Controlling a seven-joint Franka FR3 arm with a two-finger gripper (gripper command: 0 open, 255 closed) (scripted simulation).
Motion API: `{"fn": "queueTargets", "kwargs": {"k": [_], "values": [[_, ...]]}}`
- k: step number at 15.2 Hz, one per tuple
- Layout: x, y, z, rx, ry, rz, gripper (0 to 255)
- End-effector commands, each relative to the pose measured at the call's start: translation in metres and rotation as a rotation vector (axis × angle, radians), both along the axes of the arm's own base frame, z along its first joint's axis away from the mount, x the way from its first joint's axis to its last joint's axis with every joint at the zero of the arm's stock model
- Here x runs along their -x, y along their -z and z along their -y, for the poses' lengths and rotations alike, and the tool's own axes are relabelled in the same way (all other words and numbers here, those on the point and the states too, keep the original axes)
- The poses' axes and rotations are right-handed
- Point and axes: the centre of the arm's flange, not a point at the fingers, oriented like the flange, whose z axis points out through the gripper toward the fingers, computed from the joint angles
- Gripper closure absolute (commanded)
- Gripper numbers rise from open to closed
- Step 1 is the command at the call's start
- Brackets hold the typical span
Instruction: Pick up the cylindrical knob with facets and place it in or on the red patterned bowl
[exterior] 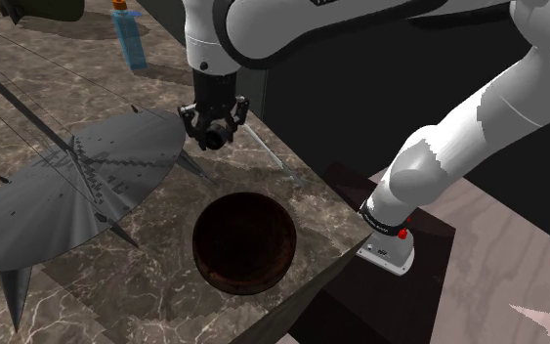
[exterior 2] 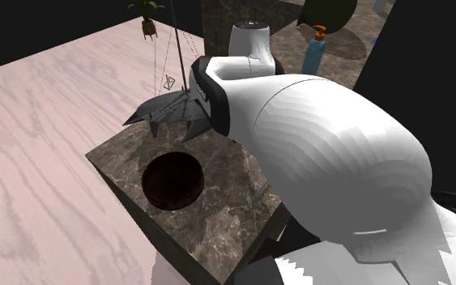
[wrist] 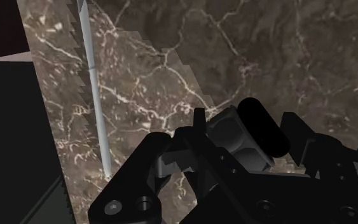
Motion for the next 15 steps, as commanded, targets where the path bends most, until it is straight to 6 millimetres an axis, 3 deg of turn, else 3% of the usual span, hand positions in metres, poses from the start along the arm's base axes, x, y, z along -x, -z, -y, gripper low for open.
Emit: {"fn": "queueTargets", "kwargs": {"k": [1,15], "values": [[0.0,-0.01,-0.001,0.0,0.0,0.0,255],[0.0,-0.084,-0.001,0.0,0.0,0.0,255]]}}
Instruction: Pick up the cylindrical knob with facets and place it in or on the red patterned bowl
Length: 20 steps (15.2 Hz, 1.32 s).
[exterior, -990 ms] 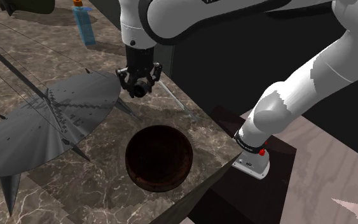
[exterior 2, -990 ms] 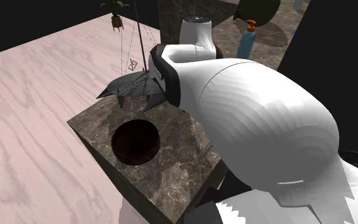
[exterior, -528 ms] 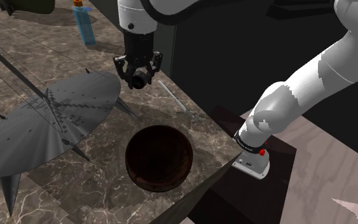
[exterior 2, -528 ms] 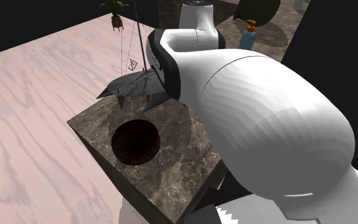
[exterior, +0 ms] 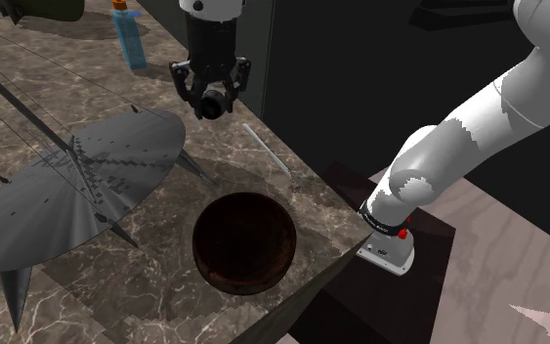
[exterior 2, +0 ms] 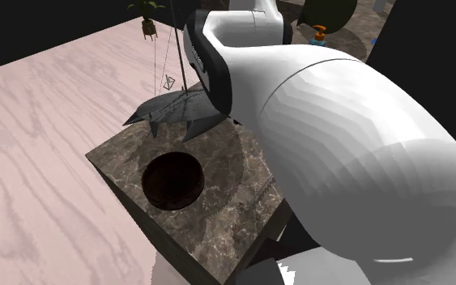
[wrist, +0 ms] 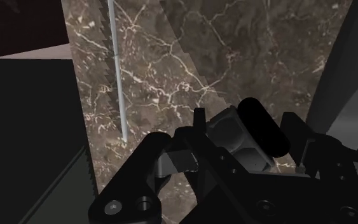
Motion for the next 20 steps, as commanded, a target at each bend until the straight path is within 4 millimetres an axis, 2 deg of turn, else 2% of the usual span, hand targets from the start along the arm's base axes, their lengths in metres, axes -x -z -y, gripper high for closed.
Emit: {"fn": "queueTargets", "kwargs": {"k": [1,2,20], "values": [[0.001,-0.011,-0.001,0.0,0.0,0.0,255],[0.001,-0.013,-0.001,0.0,0.0,0.0,255],[0.202,-0.009,-0.119,0.0,0.0,0.0,255]]}}
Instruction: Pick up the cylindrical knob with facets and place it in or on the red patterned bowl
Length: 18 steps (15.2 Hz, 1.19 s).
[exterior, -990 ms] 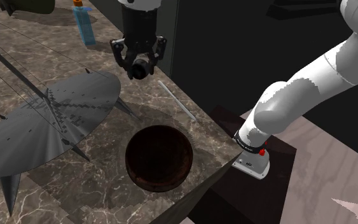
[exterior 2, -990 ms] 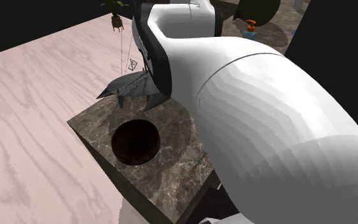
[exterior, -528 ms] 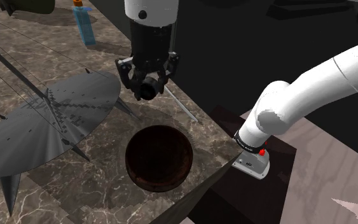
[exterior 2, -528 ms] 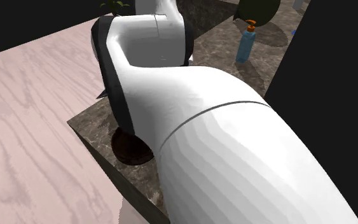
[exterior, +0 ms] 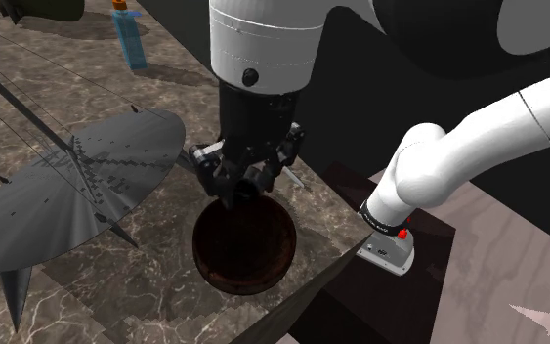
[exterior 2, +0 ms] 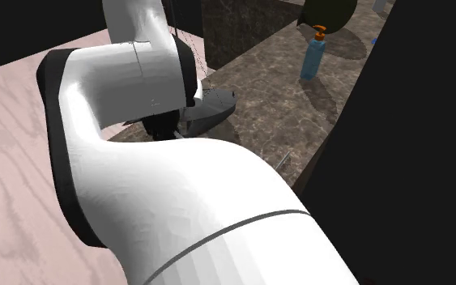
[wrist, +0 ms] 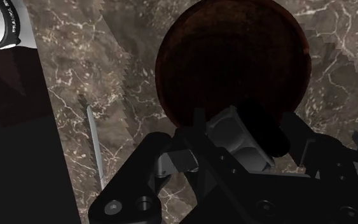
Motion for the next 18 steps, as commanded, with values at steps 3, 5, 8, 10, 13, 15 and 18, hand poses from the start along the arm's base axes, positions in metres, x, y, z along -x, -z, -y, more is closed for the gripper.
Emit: {"fn": "queueTargets", "kwargs": {"k": [3,5,8,10,13,15,18], "values": [[0.011,0.016,-0.006,0.0,0.001,0.0,255],[0.011,0.027,-0.006,0.0,0.001,0.0,255],[0.011,0.043,-0.006,0.0,0.001,0.0,255],[0.011,0.053,-0.006,0.0,0.001,0.0,255],[0.011,0.067,-0.006,0.0,0.001,0.0,255],[0.011,0.067,-0.006,0.0,0.001,0.0,255],[0.011,0.067,-0.006,0.0,0.001,0.0,255]]}}
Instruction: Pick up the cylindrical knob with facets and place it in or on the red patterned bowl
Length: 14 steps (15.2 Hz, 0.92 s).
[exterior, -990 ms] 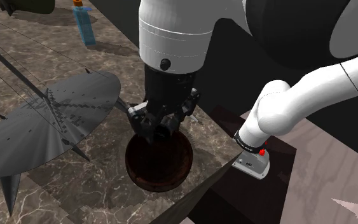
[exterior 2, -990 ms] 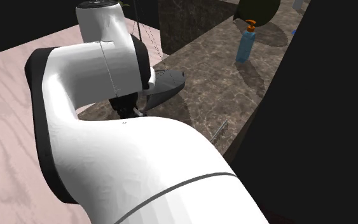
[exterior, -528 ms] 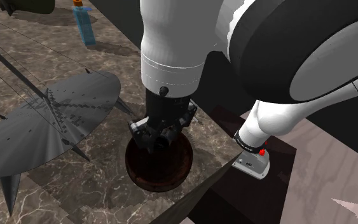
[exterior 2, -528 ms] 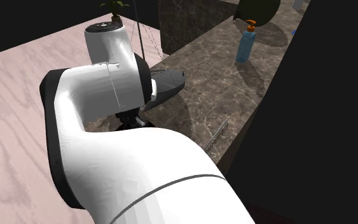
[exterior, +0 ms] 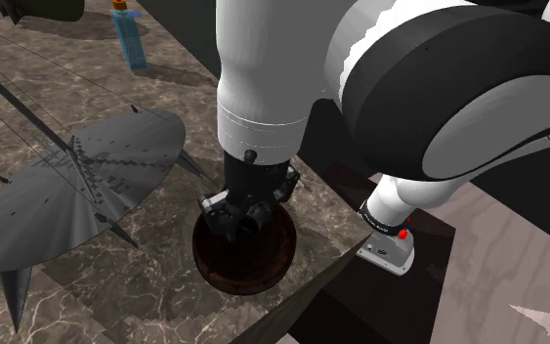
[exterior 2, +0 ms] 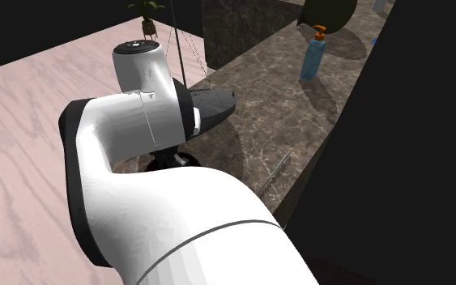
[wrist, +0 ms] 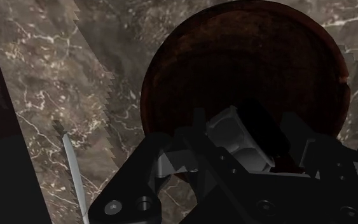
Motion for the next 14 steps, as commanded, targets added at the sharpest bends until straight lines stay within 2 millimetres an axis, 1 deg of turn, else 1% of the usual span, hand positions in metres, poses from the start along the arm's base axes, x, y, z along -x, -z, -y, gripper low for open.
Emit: {"fn": "queueTargets", "kwargs": {"k": [1,2,3,8,11,12,14], "values": [[0.0,0.0,0.0,0.0,0.0,0.0,255],[0.0,0.0,0.0,0.0,0.0,0.0,255],[0.0,0.0,0.0,0.0,0.0,0.0,0],[0.0,0.0,0.0,0.0,0.0,0.0,0],[0.0,-0.04,0.001,0.0,0.0,0.0,0],[0.0,-0.05,0.002,0.0,0.0,0.0,0],[0.0,-0.05,0.002,0.0,0.0,0.0,0]]}}
